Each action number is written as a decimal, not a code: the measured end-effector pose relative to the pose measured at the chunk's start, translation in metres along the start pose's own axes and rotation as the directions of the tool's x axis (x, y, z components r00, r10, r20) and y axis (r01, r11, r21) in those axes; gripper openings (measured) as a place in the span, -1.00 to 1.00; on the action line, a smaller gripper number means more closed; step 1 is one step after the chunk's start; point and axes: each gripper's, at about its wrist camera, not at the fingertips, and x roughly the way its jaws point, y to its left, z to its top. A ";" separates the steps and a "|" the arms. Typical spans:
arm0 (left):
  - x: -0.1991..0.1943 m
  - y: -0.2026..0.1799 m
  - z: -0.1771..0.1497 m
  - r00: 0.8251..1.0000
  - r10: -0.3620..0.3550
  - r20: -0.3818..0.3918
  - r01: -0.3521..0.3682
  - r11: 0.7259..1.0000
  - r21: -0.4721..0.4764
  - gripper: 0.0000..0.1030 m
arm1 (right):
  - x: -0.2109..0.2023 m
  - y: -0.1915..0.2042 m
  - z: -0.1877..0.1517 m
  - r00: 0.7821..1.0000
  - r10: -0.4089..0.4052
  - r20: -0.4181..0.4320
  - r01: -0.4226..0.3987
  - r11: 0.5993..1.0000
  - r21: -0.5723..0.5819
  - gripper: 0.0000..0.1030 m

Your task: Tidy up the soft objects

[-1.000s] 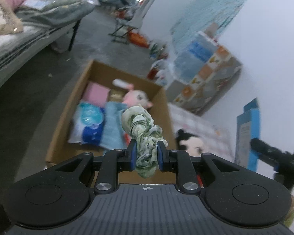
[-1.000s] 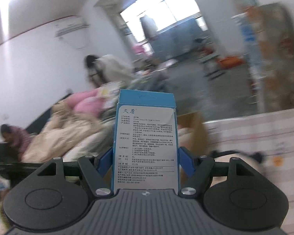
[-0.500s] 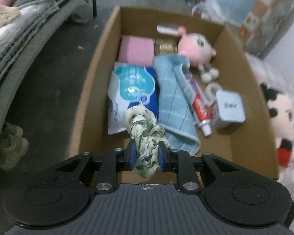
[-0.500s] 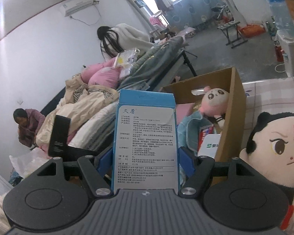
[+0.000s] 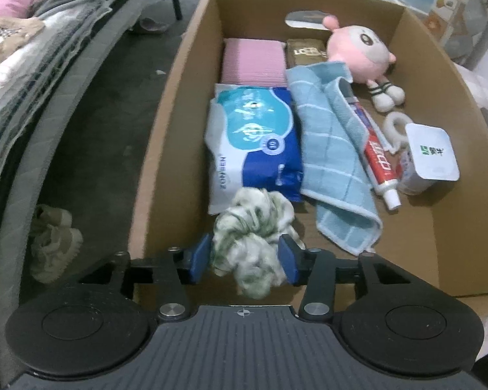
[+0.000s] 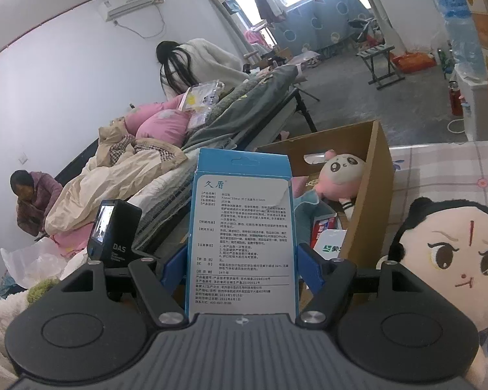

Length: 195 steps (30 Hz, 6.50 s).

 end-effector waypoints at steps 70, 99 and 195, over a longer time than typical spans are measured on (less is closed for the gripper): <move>-0.071 0.106 -0.060 0.887 -0.116 0.447 0.281 0.903 -0.324 0.82 | 0.295 0.029 -0.011 0.562 -0.021 -0.827 -0.027 0.999 -0.043 0.37; -0.135 -0.019 -0.109 0.837 -0.165 0.522 0.136 0.986 0.094 1.00 | -0.038 0.068 -0.035 0.968 -0.221 0.120 0.232 0.968 -0.095 0.81; -0.108 -0.065 -0.124 0.931 -0.037 0.363 0.015 0.998 0.064 1.00 | -0.026 0.081 -0.106 0.688 -0.715 0.124 0.719 0.695 0.021 0.81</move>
